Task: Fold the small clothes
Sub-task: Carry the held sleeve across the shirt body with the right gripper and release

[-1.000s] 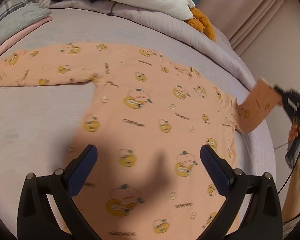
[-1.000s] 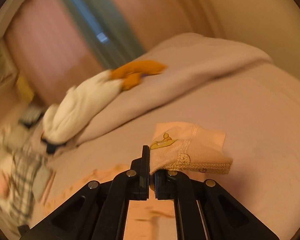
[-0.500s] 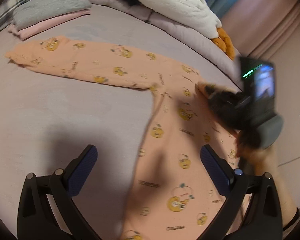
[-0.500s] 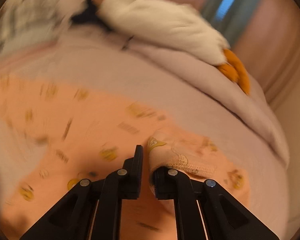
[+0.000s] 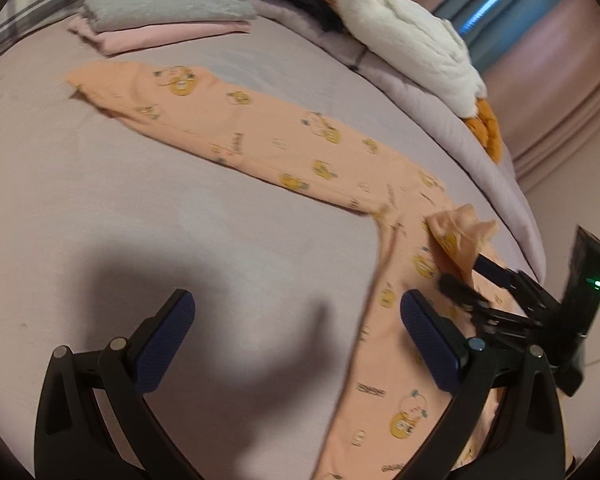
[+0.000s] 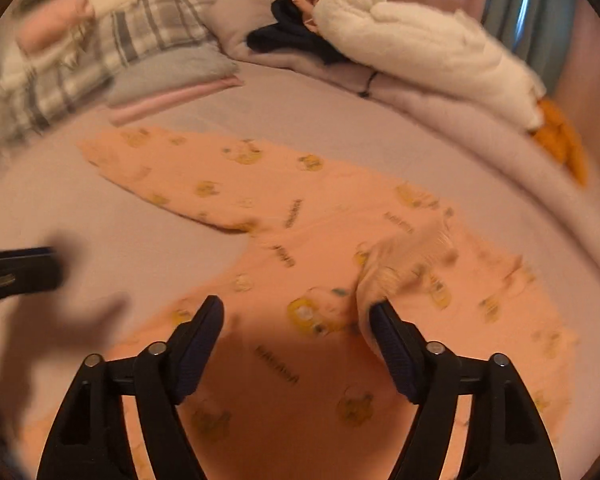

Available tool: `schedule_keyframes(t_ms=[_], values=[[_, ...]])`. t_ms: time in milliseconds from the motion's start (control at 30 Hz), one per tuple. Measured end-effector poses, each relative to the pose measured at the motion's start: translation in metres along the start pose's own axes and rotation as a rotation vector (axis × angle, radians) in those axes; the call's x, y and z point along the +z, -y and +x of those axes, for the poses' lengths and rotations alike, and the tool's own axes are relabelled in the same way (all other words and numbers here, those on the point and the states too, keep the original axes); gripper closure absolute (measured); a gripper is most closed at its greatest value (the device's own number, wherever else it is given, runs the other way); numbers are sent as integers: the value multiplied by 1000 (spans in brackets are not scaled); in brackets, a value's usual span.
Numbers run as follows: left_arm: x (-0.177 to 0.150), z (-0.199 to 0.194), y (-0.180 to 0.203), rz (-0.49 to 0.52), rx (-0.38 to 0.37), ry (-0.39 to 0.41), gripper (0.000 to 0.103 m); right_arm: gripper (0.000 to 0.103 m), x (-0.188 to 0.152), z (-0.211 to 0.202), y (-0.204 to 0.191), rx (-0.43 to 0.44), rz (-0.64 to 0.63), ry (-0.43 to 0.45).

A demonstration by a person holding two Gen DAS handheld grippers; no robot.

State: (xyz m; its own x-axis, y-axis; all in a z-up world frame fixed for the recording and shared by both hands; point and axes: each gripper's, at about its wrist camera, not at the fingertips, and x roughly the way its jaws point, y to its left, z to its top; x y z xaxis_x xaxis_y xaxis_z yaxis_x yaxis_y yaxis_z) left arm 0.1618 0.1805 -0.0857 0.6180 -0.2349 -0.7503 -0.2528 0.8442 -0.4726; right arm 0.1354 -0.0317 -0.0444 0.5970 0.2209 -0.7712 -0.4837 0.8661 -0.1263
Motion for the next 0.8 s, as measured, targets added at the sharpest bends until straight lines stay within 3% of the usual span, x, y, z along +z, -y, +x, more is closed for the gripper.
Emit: schedule_keyframes(t_ms=[67,100,400,500,600,667,733,800], values=[[2,1,-5,-27,-7,-1,0,27,5,7,2,-131,-11,-13],[2,-1,-7,-38,-16,2,0,27,7,9,1,-131,-13,-11],[-1,-8,-20,-52,4,-1,0,27,16,10,-63,217,-182,55],[-3,-11,-23,-52,1,2,0,27,16,-2,-45,283,-80,100],[-3,-11,-25,-52,-1,2,0,27,7,-8,12,218,165,103],[-4,-11,-27,-55,-5,1,0,28,-5,-1,64,89,372,70],[-4,-11,-28,-58,-10,-1,0,36,-14,10,88,-5,434,24],[-3,-10,-28,-58,-15,-4,0,46,-16,26,92,-80,402,-33]])
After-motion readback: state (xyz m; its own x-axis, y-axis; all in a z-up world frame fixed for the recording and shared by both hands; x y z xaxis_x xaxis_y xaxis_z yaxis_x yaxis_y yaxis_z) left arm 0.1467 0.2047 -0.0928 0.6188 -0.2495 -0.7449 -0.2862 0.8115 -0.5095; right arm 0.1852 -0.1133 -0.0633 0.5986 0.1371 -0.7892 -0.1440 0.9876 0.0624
